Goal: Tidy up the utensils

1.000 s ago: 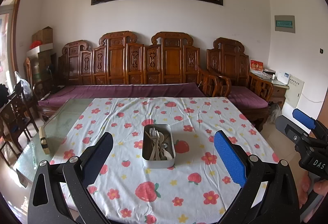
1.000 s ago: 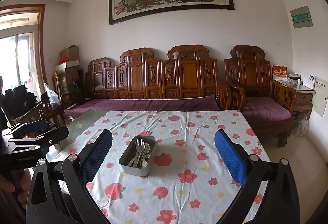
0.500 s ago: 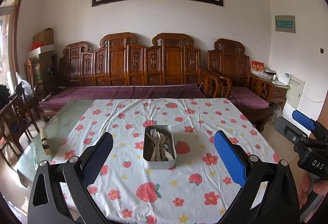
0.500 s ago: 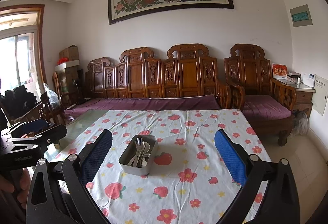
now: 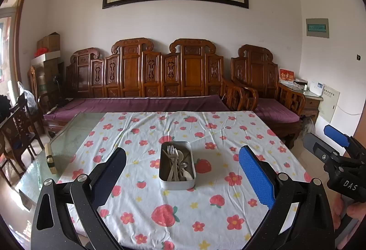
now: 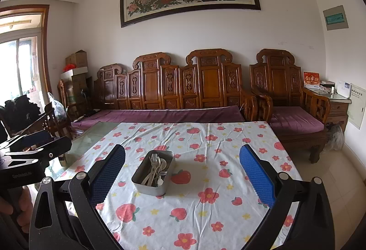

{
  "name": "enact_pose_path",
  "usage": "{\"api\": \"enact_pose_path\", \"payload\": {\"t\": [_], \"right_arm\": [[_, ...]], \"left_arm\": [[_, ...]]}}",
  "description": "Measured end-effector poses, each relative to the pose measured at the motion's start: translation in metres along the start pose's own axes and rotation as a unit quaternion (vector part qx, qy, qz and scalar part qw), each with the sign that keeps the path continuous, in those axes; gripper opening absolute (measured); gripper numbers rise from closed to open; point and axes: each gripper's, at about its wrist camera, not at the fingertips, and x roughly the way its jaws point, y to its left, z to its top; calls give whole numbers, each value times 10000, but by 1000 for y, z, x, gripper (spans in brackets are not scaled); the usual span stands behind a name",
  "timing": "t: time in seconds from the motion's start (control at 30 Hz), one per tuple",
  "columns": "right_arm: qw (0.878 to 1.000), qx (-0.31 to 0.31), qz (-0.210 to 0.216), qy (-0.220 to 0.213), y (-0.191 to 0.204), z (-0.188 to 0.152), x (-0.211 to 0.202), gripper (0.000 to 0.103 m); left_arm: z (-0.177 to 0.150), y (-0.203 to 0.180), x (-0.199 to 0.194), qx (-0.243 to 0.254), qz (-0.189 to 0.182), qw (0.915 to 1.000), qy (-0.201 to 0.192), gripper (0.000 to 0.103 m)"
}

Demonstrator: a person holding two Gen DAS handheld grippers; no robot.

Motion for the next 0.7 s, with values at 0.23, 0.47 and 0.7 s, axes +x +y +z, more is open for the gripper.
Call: {"api": "enact_pose_path", "payload": {"t": [0.23, 0.47, 0.7], "right_arm": [[10000, 16, 10, 6, 0, -4, 0, 101], [10000, 12, 10, 12, 2, -5, 1, 101], [10000, 16, 12, 13, 1, -4, 1, 101]], "left_arm": [[0, 0, 0, 3, -3, 10000, -1, 95], [1, -1, -1, 5, -17, 10000, -10, 95], [1, -2, -1, 5, -17, 10000, -6, 95]]}}
